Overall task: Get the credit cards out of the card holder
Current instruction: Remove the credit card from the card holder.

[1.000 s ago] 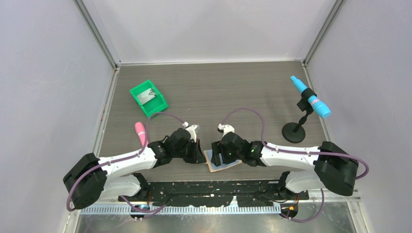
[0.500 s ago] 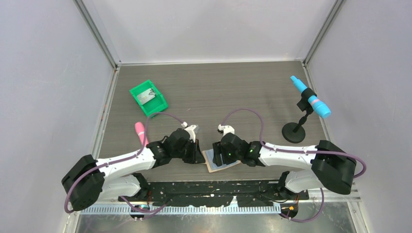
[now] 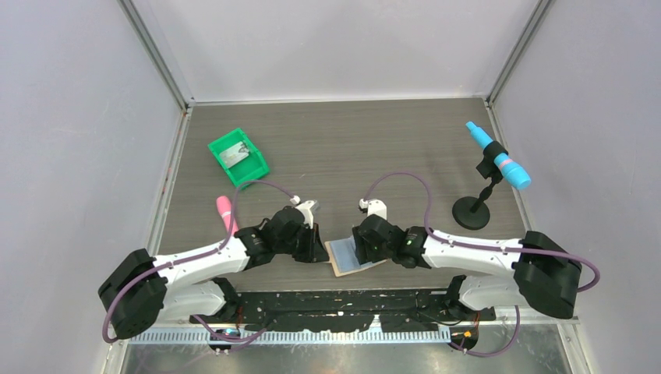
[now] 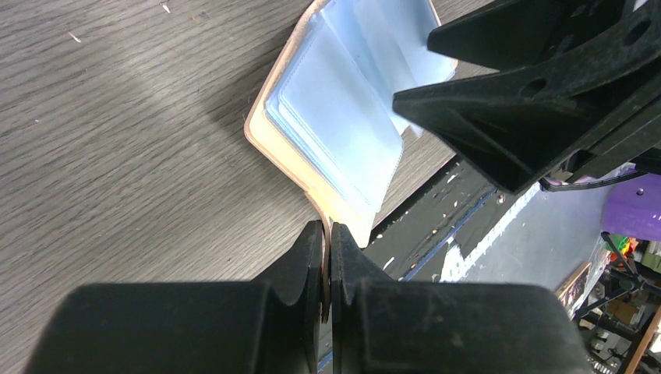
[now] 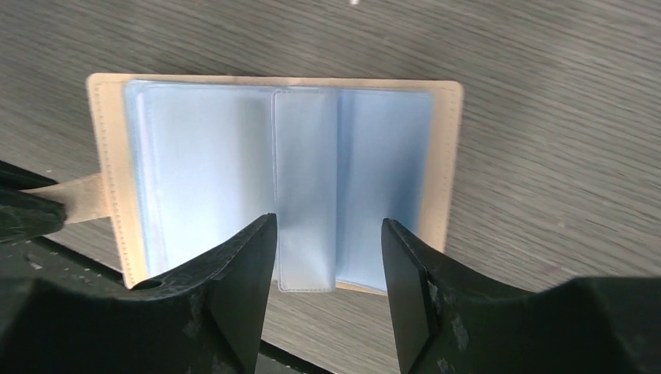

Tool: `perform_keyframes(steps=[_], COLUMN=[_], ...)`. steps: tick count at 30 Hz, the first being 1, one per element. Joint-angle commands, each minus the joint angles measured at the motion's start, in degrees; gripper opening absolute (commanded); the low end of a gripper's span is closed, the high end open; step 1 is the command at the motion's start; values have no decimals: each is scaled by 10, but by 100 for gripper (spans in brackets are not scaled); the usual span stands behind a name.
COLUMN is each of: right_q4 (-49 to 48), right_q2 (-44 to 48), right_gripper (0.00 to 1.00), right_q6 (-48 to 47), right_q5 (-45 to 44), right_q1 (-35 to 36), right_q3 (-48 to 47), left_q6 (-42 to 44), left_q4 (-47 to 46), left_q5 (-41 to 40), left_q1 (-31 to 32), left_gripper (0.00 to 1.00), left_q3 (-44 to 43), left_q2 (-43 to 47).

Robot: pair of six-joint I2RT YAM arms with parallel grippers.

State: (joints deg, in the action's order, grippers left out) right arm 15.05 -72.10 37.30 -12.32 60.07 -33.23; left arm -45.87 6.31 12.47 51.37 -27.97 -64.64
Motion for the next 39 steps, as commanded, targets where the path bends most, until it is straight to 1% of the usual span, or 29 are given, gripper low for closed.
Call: perform_keyframes(steps=[1, 3, 6, 8, 11, 13, 16, 20, 27, 39], right_q4=[79, 112, 132, 116, 43, 0, -42, -66, -93, -97], right_q2=[41, 59, 87, 110, 136, 137, 111, 68, 24, -20], right_gripper=[59, 58, 58, 57, 59, 62, 66, 68, 70, 71], right_q6=[13, 22, 26, 16, -3, -6, -6, -6, -1, 5], right_q5=[-89, -111, -118, -85, -31, 0, 32, 58, 92, 90], right_q1=[4, 4, 4, 5, 5, 5, 5, 5, 5, 8], right_q3=[-25, -31, -40, -40, -28, -19, -14, -15, -7, -6], left_q6=[5, 5, 4, 3, 3, 3, 3, 3, 3, 3], left_q4=[-1, -2, -6, -8, -8, -8, -8, -6, -5, -2], left_q5=[-8, -8, -6, -6, -4, -4, -2, -2, -2, -4], left_q1=[2, 2, 2, 2, 3, 2, 2, 2, 2, 2], left_gripper=[0, 0, 0, 0, 0, 0, 0, 0, 0, 0], left_q3=[-7, -6, -5, -5, -7, -6, -7, -8, -11, -9], left_q2=[12, 12, 17, 19, 21, 21, 20, 22, 22, 27])
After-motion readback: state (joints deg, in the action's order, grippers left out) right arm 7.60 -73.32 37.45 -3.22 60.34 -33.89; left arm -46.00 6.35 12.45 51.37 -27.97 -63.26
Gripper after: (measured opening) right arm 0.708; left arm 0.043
